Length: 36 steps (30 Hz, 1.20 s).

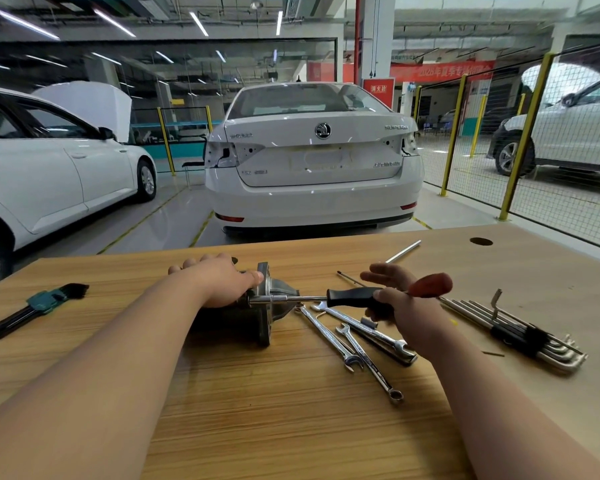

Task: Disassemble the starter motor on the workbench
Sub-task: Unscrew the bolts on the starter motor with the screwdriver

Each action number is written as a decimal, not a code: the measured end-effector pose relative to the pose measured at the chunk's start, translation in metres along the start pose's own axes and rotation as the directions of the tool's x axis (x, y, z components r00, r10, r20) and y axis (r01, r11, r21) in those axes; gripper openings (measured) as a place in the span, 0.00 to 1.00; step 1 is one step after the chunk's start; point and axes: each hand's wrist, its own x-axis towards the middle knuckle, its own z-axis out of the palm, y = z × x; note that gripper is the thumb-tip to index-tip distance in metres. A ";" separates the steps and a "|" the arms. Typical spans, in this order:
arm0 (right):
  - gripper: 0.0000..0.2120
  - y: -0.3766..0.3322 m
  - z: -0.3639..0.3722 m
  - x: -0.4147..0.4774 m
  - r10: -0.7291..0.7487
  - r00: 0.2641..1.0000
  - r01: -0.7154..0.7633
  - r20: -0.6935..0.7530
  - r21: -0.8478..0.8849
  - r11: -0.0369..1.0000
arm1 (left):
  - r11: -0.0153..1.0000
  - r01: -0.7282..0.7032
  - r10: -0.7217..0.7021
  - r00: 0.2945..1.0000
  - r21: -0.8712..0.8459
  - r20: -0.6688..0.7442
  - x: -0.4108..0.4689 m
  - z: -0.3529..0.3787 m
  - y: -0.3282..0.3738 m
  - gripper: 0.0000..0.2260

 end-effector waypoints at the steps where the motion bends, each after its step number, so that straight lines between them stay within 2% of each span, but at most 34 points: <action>1: 0.11 0.000 0.002 0.000 0.000 1.000 -0.001 -0.026 -0.011 1.000 | 1.000 -0.001 0.001 1.000 0.003 0.002 0.000 0.000 0.000 0.35; 3: 0.06 0.001 0.006 0.001 -0.014 0.993 0.008 -0.116 -0.049 0.999 | 1.000 -0.004 0.004 1.000 0.001 0.000 0.001 0.002 -0.001 0.35; 6: 0.07 0.002 0.010 0.003 -0.050 0.977 0.037 -0.206 -0.065 0.997 | 1.000 -0.003 0.003 1.000 -0.007 -0.018 0.000 0.003 -0.002 0.35; 10: 0.14 -0.001 0.009 0.000 -0.091 0.987 0.101 -0.130 0.074 0.992 | 1.000 0.001 -0.001 1.000 0.002 -0.011 -0.001 0.002 0.000 0.35; 14: 0.19 -0.001 0.005 -0.001 -0.126 0.990 0.129 -0.070 0.035 0.991 | 1.000 -0.011 0.012 1.000 0.016 -0.018 0.003 0.002 0.001 0.32; 17: 0.15 -0.001 0.007 -0.001 -0.127 0.987 0.129 -0.096 0.015 0.991 | 0.999 -0.029 0.030 0.999 0.012 -0.022 0.004 0.003 0.002 0.30; 21: 0.05 0.004 0.012 0.004 -0.118 0.964 0.112 -0.237 -0.041 0.993 | 0.999 -0.039 0.038 0.999 -0.008 -0.032 0.004 0.005 0.001 0.29; 23: 0.07 0.006 0.011 0.006 -0.116 0.960 0.107 -0.254 -0.048 0.993 | 0.999 -0.041 0.040 0.999 -0.022 -0.035 0.005 0.006 -0.001 0.29; 27: 0.14 0.007 0.007 0.005 -0.149 0.979 0.160 -0.141 0.065 0.985 | 0.998 -0.060 0.059 0.998 -0.032 -0.030 0.006 0.005 -0.002 0.28; 30: 0.18 0.009 0.004 0.005 -0.139 0.986 0.143 -0.088 0.037 0.989 | 0.997 -0.068 0.067 0.997 -0.042 -0.026 0.004 0.004 -0.002 0.25; 33: 0.14 0.010 0.004 0.003 -0.130 0.986 0.128 -0.109 -0.025 0.991 | 0.996 -0.073 0.072 0.997 -0.056 -0.023 0.003 0.003 -0.002 0.24; 35: 0.08 0.009 0.007 0.005 -0.121 0.977 0.121 -0.175 -0.015 0.993 | 0.995 -0.075 0.074 0.997 -0.061 -0.025 0.003 0.002 -0.002 0.24; 36: 0.09 0.010 0.008 0.007 -0.108 0.971 0.103 -0.213 -0.036 0.994 | 0.995 -0.074 0.072 0.997 -0.062 -0.025 0.003 0.002 -0.002 0.24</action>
